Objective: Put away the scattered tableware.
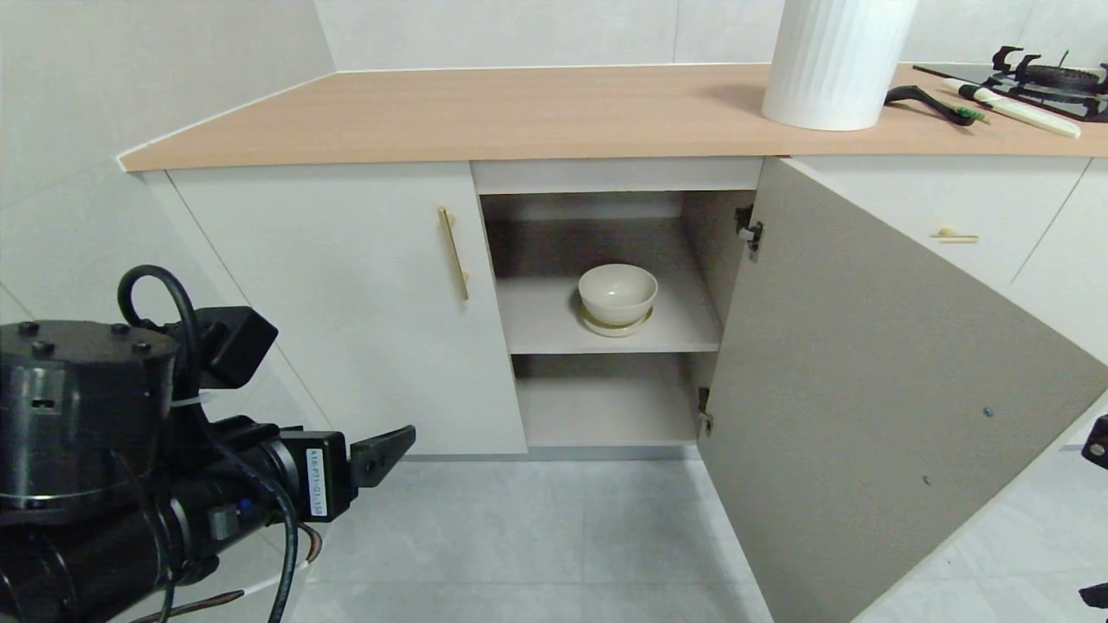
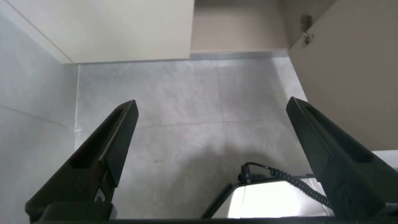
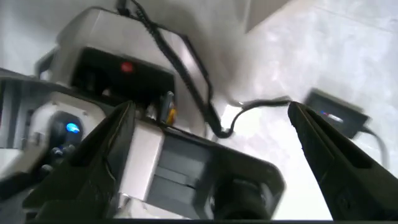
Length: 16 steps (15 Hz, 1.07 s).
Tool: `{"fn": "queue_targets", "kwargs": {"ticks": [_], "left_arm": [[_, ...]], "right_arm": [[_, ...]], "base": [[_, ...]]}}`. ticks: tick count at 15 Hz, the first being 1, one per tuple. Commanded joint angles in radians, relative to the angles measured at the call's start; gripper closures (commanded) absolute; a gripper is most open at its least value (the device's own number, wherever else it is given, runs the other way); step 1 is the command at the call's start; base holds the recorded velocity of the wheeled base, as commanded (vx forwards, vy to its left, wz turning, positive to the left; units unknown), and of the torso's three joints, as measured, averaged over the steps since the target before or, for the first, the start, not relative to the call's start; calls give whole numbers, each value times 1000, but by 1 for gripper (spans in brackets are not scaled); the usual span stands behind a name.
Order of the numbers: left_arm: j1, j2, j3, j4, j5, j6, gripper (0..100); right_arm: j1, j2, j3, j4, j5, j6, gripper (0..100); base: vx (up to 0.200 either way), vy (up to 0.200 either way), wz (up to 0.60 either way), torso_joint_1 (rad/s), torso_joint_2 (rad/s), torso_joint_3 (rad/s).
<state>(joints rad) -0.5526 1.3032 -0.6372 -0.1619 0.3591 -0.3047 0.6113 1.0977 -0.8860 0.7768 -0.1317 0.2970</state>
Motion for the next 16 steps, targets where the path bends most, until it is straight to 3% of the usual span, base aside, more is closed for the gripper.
{"fn": "queue_targets", "kwargs": {"ticks": [1,4,6,9,13,16], "left_arm": [[0,2,-1,-2,0,-1,0],[0,2,-1,-2,0,-1,0],[0,1,-1,-2,0,-1,0],[0,1,-1,-2,0,-1,0],[0,-1,1,-2,0,-2,0],[0,-4,1,-2,0,-2,0]], "right_arm": [[-105,-18,-16,-1,-32,-12,0],[-277,-5,-53,-40,-32,-41,0],[-329,-12,-54,-50,-32,-75,0],[-482,2,-56,-51,-46,-168,0],[-568,18,-56,-113,-46,-187,0],[-639,107,-31,-255,-40,-176,0]], "base": [[0,0,0,0,0,0],[0,0,0,0,0,0],[0,0,0,0,0,0],[0,0,0,0,0,0],[0,0,0,0,0,0],[0,0,0,0,0,0]]}}
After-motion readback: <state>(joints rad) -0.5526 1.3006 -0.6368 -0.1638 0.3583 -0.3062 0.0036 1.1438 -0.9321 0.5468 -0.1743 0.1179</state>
